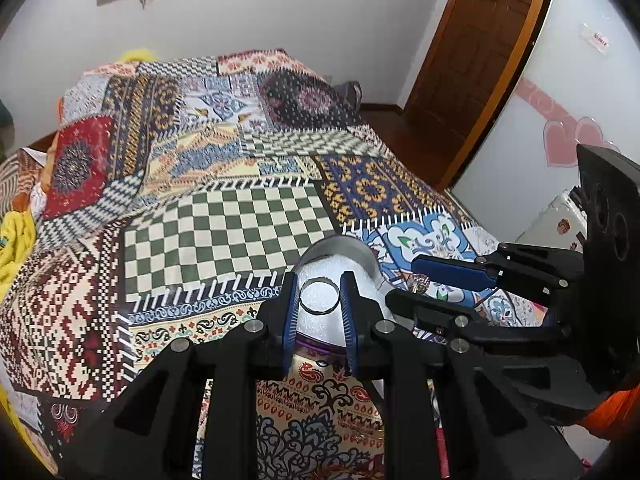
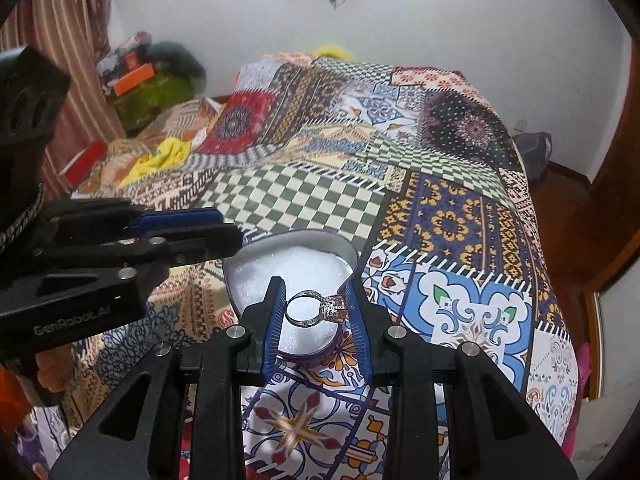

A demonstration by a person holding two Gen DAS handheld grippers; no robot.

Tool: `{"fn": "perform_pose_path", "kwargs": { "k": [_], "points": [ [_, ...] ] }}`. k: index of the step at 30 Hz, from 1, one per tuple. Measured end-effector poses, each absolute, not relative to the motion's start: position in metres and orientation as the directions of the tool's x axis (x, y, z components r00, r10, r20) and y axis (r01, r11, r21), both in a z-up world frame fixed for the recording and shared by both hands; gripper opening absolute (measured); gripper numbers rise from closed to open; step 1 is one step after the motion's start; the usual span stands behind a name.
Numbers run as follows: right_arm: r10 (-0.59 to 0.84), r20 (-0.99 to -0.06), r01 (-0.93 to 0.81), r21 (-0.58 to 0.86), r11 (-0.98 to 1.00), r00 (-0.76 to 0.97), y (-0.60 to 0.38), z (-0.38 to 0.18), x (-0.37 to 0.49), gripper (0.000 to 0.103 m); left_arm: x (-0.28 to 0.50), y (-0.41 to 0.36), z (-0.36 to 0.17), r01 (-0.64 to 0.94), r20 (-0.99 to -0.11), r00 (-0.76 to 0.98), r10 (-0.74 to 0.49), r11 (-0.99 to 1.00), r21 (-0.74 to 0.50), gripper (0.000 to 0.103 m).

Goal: Organize jewelry
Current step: 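Carry both rings over the purple tin and open both tools to drop them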

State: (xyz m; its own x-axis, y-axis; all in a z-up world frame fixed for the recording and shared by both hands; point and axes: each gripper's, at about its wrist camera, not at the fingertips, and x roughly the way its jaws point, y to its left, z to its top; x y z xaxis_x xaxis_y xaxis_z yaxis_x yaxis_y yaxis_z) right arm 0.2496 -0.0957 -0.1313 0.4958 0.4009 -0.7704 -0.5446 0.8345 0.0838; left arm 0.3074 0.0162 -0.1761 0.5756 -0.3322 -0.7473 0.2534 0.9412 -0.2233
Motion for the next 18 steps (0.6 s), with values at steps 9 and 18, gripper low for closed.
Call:
{"fn": "perform_pose_path", "kwargs": {
  "k": [9,18],
  "points": [
    [0.405,-0.803,-0.560,0.110,0.821,0.437,-0.093,-0.145,0.259,0.028,0.318,0.011,-0.189,0.268,-0.784,0.535,-0.314,0.944,-0.195,0.020],
    [0.399,-0.812,-0.575,0.098,0.812,0.426,-0.091,-0.148,0.261,0.028,0.322,0.010,-0.190,0.266,-0.794,0.526,-0.304,0.946,-0.186,0.020]
  ]
}}
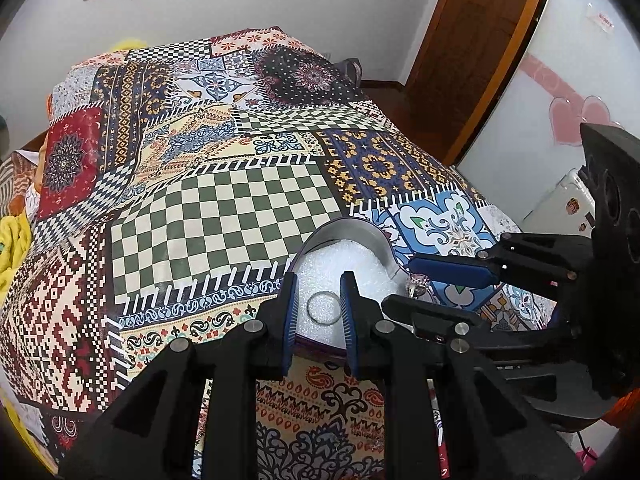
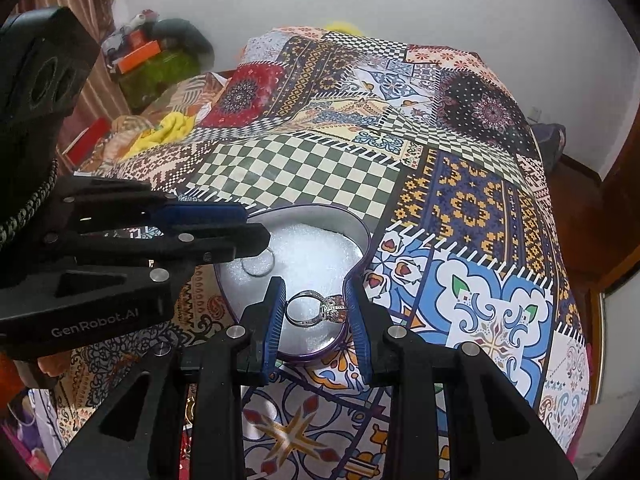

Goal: Organize jewelry
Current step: 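Carry both rings over the purple tin and open both tools to drop them, then move the left tool down to the red beaded bracelet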

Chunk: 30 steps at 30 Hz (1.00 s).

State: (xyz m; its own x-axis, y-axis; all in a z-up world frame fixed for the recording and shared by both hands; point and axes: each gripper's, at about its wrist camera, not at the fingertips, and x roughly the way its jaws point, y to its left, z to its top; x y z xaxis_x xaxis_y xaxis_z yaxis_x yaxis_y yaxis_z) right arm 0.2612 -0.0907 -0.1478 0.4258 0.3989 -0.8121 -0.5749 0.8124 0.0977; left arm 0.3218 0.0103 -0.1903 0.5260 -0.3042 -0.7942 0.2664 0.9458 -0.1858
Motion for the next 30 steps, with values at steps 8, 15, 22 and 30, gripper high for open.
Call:
{"fn": "perform_pose_path", "kwargs": {
  "k": [8,15,22,30],
  "points": [
    [0.388,-0.820,-0.590,0.076,0.804,0.422,-0.088,-0.145,0.258,0.032,0.313,0.016,-0.180,0.255,-0.785,0.554,-0.277,0.954,-0.157,0.020],
    [0.381,-0.805,-0.581,0.055,0.812,0.456,-0.088,-0.132,0.252,0.036,0.297,0.022,-0.169,0.237,-0.776,0.582,-0.244,0.963,-0.125,0.020],
    [0.377,-0.784,-0.561,0.045,0.827,0.492,-0.093,-0.113,0.241,0.036,0.272,0.030,-0.152,0.207,-0.760,0.617,-0.205,0.974,-0.095,0.030],
    [0.380,-0.759,-0.540,0.045,0.840,0.528,-0.103,-0.090,0.218,0.036,0.237,0.039,-0.134,0.182,-0.746,0.641,-0.180,0.980,-0.081,0.033]
  ]
}}
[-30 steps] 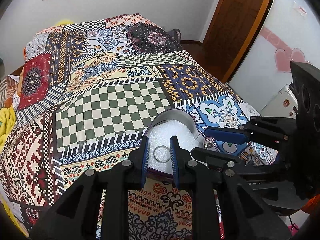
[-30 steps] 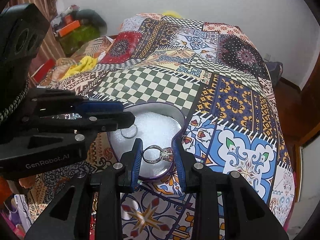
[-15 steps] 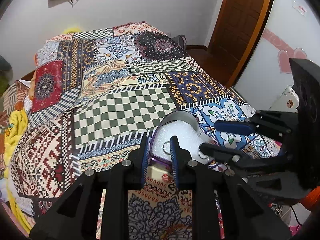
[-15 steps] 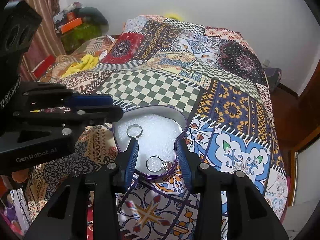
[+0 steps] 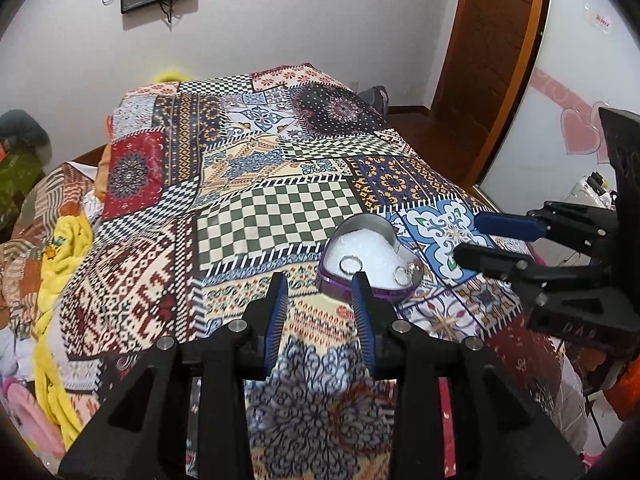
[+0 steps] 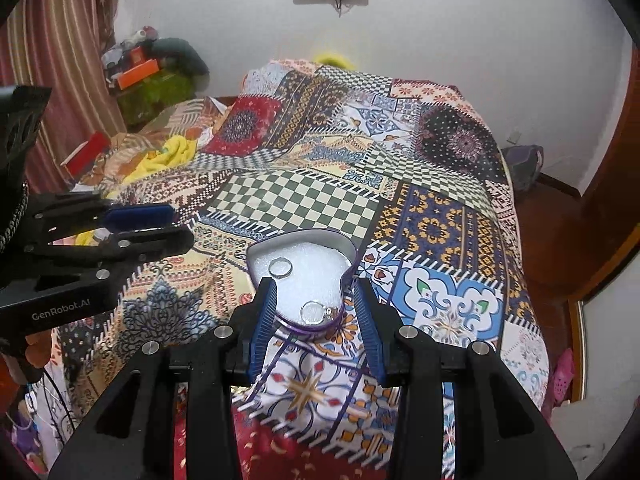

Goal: Organize jewelry
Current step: 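Move the left tool down to the red beaded bracelet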

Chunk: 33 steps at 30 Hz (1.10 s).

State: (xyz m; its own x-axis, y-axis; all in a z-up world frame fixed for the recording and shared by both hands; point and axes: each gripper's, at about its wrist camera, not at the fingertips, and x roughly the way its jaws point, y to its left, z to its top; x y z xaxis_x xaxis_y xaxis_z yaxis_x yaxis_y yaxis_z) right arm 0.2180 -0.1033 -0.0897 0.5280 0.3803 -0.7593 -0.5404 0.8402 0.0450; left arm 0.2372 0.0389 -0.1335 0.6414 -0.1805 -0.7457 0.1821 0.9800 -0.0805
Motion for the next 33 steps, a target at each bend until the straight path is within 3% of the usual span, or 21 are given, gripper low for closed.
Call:
{"fn": "perform_pose_path", "kwargs": {
  "k": [18,33],
  "points": [
    [0.379,-0.751,-0.547,0.029,0.837,0.540,-0.101,-0.078,0.166,0.037,0.170,0.052,-0.152,0.135,-0.790,0.599,-0.131,0.989,-0.062,0.036],
    [0.320,-0.837,-0.527,0.045,0.848,0.443,-0.100,-0.131,0.166,0.037,0.176,0.047,-0.208,0.132,-0.853,0.498,-0.154,0.986,-0.101,0.036]
  ]
}}
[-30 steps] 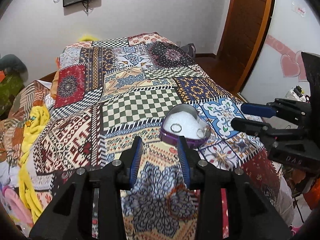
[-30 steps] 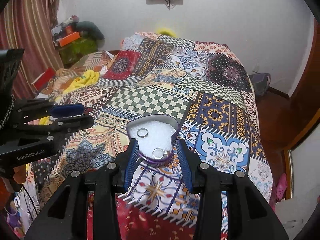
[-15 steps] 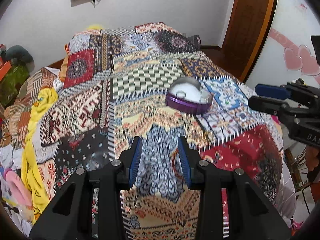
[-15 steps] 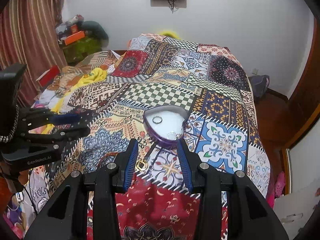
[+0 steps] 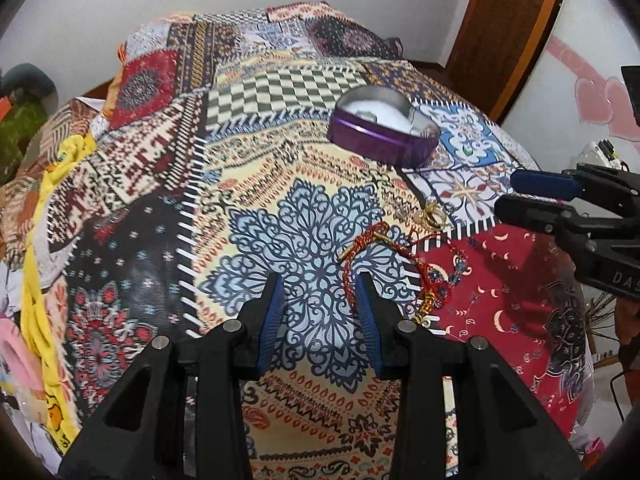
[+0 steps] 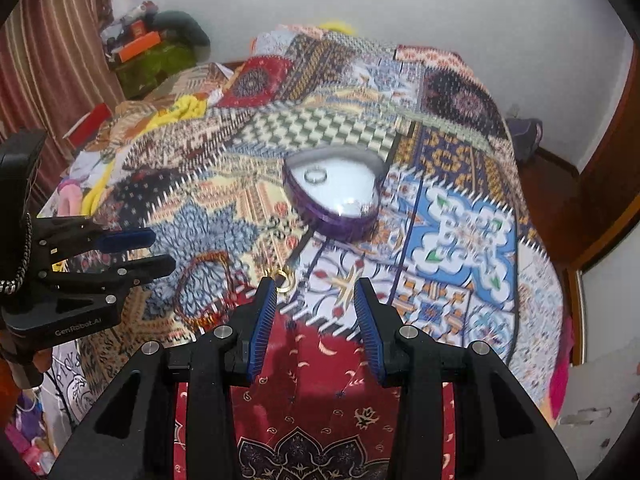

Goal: Organize jewelry
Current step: 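Move the left tool down to the red beaded bracelet, then close the left tool on the red beaded bracelet and lift it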

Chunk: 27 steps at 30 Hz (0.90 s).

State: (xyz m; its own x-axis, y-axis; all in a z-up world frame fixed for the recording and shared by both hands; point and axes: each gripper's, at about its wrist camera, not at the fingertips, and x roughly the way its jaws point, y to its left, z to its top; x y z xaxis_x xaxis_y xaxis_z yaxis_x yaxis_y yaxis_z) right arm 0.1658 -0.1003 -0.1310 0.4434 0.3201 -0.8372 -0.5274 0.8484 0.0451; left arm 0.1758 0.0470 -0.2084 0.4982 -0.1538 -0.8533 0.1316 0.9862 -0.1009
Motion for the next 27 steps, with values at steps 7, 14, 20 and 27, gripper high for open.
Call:
{"fn": "perform_pose_path", "kwargs": {
  "k": [7,14,20,27],
  "points": [
    [0.317,-0.863,-0.528,0.070,0.846,0.393,-0.099,-0.150,0.171,0.037,0.189,0.045,-0.219,0.149,-0.855,0.474,-0.211,0.976,-0.159,0.036],
    [0.308,-0.867,-0.532,0.058,0.845,0.393,-0.097,-0.156,0.175,0.037,0.199,0.039,-0.223,0.177,-0.842,0.471,-0.262,0.963,-0.201,0.036],
    [0.299,-0.874,-0.537,0.053,0.842,0.383,-0.093,-0.164,0.184,0.037,0.202,0.042,-0.225,0.175,-0.826,0.482,-0.291,0.956,-0.235,0.036],
    [0.311,-0.870,-0.566,0.045,0.823,0.383,-0.085,-0.167,0.184,0.024,0.200,0.039,-0.227,0.173,-0.819,0.509,-0.266,0.963,-0.206,0.031]
  ]
}}
